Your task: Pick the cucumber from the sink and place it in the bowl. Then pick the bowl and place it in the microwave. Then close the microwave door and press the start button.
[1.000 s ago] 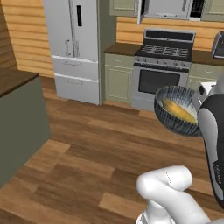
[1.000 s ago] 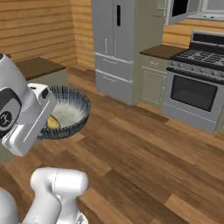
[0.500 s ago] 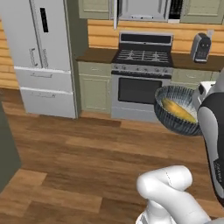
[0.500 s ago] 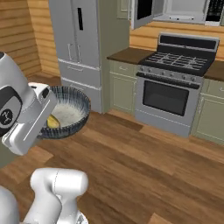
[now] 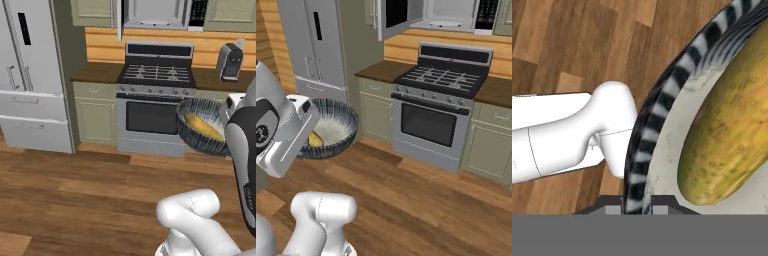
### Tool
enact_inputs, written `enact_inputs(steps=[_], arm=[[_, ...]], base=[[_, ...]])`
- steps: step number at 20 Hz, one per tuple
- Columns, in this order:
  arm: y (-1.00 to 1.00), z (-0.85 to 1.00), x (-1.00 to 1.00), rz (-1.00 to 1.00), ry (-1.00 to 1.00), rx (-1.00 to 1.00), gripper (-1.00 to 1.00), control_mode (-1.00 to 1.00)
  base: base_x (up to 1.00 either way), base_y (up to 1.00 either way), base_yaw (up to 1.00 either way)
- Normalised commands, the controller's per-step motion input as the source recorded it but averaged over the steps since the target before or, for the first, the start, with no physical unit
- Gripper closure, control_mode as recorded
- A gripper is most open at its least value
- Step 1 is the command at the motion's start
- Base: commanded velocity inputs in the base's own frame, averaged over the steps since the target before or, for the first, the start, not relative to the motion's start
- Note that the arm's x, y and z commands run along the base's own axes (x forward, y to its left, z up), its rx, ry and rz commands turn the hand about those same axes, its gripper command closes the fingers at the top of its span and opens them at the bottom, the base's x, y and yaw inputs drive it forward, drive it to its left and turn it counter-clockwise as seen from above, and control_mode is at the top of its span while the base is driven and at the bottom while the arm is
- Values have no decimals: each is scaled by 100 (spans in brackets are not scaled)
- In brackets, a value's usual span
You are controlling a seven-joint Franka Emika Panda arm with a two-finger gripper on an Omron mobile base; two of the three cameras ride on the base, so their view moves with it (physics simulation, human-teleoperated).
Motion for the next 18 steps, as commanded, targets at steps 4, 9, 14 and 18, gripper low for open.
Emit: enact_inputs(steps=[4,9,14,18], arm=[[0,0,0,0,0,0,100,100],[0,0,0,0,0,0,100,100],[0,0,0,0,0,0,100,100],[0,0,0,0,0,0,100,100]], base=[[100,-18,0],[100,-28,0],[100,-53,10],[99,-53,16]])
